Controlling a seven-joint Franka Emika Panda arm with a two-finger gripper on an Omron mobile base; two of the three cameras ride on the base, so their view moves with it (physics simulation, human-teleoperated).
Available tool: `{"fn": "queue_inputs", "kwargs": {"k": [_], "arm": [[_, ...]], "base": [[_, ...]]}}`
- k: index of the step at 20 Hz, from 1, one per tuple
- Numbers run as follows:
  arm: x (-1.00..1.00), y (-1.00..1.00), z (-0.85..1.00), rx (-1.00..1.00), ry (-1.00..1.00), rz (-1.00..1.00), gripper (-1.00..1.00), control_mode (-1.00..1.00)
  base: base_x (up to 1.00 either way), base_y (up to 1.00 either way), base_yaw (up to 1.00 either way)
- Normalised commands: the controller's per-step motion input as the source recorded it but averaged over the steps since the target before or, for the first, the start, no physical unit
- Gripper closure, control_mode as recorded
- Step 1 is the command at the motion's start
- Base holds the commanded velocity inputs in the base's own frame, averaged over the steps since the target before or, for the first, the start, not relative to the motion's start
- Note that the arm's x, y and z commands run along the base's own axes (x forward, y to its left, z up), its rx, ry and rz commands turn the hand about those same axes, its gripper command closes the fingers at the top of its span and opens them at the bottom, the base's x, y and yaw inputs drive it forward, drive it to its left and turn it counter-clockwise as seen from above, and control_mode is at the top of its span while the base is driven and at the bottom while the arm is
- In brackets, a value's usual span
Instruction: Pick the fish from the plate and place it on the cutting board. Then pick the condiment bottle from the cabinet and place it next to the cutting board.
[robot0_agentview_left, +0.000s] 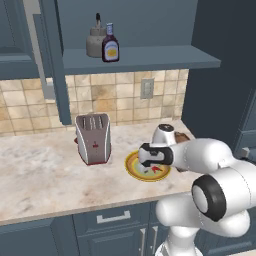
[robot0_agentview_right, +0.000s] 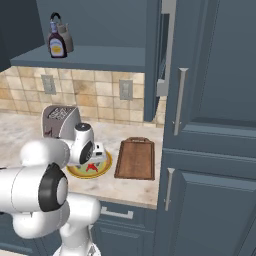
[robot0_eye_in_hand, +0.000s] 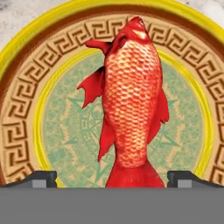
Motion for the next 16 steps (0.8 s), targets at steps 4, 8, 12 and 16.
{"fn": "queue_inputs", "kwargs": {"k": [4,8,12,16], "arm": [[0.21,0.0,-0.05,0.0,0.0,0.0,-1.0,-1.0],[0.19,0.0,-0.03,0.0,0.0,0.0,-1.0,-1.0],[0.14,0.0,-0.14,0.0,0.0,0.0,-1.0,-1.0],[0.08,0.0,-0.25,0.0,0.0,0.0,-1.0,-1.0]], "base": [[0.0,0.0,0.0],[0.0,0.0,0.0],[0.0,0.0,0.0],[0.0,0.0,0.0]]}}
